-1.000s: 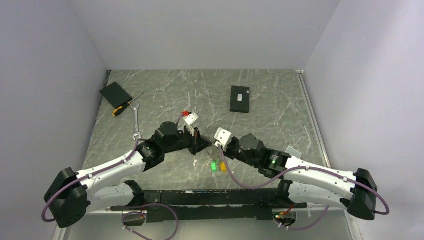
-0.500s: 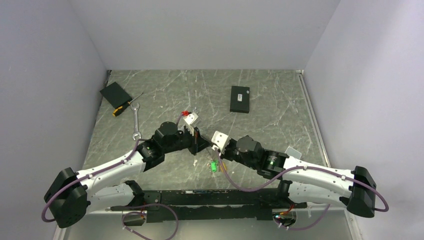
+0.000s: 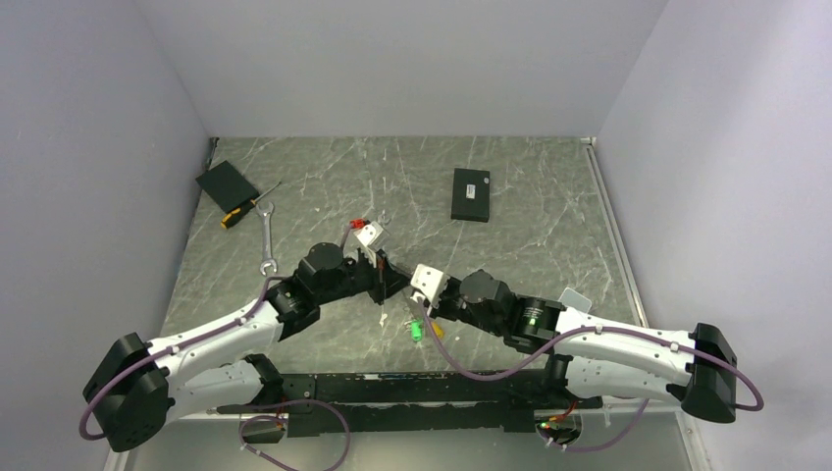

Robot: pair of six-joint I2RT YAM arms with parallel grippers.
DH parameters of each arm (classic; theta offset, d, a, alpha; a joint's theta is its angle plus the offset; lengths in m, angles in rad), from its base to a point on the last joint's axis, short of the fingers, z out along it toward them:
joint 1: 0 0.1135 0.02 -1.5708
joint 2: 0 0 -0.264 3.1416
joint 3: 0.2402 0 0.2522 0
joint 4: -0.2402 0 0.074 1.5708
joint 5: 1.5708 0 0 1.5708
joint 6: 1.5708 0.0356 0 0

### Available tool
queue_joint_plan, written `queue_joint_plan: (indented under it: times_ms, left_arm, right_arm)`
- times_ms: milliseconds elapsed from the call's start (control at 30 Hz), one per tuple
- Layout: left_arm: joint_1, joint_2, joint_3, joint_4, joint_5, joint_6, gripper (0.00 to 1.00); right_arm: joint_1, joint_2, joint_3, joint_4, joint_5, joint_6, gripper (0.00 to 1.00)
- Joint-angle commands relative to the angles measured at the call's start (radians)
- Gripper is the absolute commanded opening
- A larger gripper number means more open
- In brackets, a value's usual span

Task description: Put the keys on the keyring

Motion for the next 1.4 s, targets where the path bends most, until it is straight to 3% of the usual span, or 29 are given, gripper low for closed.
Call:
queue_joint_plan:
  times_ms: [0, 300, 400, 600, 867, 1067, 1233, 1367]
  left_arm:
    - [0.005, -0.030, -0.006, 0.124, -0.011, -0.014, 0.00]
    - [0.005, -0.031, -0.020, 0.149, -0.002, -0.010, 0.00]
    - [0.005, -0.040, -0.037, 0.188, 0.019, -0.004, 0.00]
    - [0.007, -0.060, -0.052, 0.210, 0.052, 0.026, 0.00]
    - [0.007, -0.091, -0.058, 0.231, 0.116, 0.056, 0.00]
    - [0.007, -0.127, -0.059, 0.226, 0.154, 0.100, 0.00]
    - [0.007, -0.152, -0.056, 0.218, 0.198, 0.139, 0.00]
    - [0.007, -0.157, -0.040, 0.197, 0.217, 0.162, 0.00]
  right_arm:
    - [0.016, -0.009, 0.041, -0.018, -0.010, -0.004, 0.18]
    - [0.030, -0.023, 0.047, -0.036, 0.005, 0.009, 0.24]
    - [0.031, -0.072, 0.049, -0.019, 0.030, 0.051, 0.24]
    - [0.027, -0.187, 0.042, 0.019, -0.019, 0.077, 0.34]
    - [-0.009, -0.266, 0.074, -0.015, -0.334, 0.125, 0.39]
    - [-0.127, -0.247, 0.140, -0.076, -0.531, 0.140, 0.39]
    - [-0.279, -0.226, 0.169, -0.081, -0.721, 0.174, 0.29]
    - [-0.308, -0.177, 0.201, -0.108, -0.811, 0.171, 0.23]
